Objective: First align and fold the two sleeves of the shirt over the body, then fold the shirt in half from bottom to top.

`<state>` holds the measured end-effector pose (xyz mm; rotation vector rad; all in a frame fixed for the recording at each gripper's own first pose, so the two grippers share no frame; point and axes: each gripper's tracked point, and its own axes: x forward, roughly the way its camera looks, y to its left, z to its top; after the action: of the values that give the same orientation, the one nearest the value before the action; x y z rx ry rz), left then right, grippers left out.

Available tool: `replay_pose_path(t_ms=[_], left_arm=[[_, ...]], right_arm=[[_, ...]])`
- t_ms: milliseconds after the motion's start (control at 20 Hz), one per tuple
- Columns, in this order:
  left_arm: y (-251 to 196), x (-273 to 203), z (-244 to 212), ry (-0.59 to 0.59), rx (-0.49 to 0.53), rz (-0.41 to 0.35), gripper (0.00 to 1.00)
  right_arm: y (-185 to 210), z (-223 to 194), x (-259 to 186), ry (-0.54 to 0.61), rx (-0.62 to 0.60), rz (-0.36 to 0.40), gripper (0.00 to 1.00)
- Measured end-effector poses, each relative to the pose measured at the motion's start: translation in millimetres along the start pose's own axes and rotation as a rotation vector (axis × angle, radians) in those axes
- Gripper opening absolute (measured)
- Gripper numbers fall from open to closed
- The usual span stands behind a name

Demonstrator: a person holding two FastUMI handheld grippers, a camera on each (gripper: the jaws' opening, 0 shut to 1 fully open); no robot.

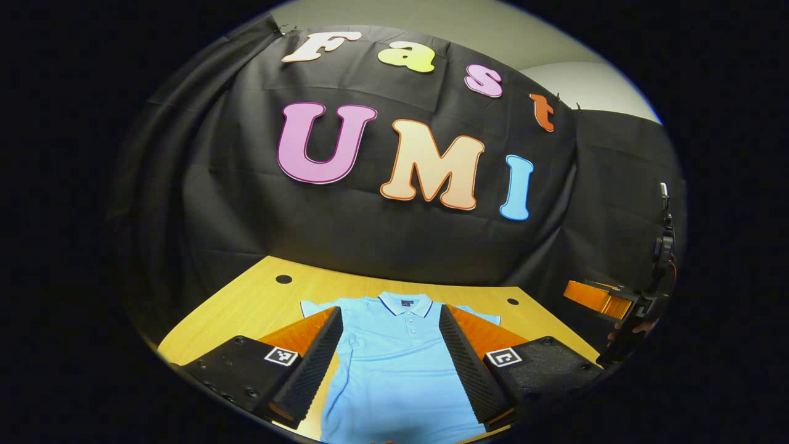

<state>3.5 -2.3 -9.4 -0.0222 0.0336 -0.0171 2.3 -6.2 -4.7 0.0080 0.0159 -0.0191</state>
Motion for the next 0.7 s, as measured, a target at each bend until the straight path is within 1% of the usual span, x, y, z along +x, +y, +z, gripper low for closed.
replay_pose_path(t_ms=[50,100,150,350,600,650,700], left_arm=[[0,2,-1,0.002,-0.001,-0.003,0.94],[0,3,-1,0.003,0.001,-0.005,0.95],[1,4,-1,0.005,0.003,-0.006,0.95],[7,6,-3,0.02,0.012,0.004,0.95],[10,7,-7,0.029,-0.007,0.027,0.94],[11,7,-7,0.032,-0.009,0.033,0.94],[12,7,-8,0.036,-0.01,0.042,0.94]], right_arm=[[-1,1,0,-0.001,0.001,-0.004,0.93],[-3,0,0,-0.001,0.002,-0.007,0.93],[-3,1,1,0.0,0.003,-0.008,0.97],[-8,-2,12,0.004,0.0,-0.014,0.98],[-23,-21,54,0.062,-0.021,-0.02,0.98],[-30,-27,66,0.079,-0.028,-0.029,0.94],[-37,-36,77,0.103,-0.033,-0.034,0.98]])
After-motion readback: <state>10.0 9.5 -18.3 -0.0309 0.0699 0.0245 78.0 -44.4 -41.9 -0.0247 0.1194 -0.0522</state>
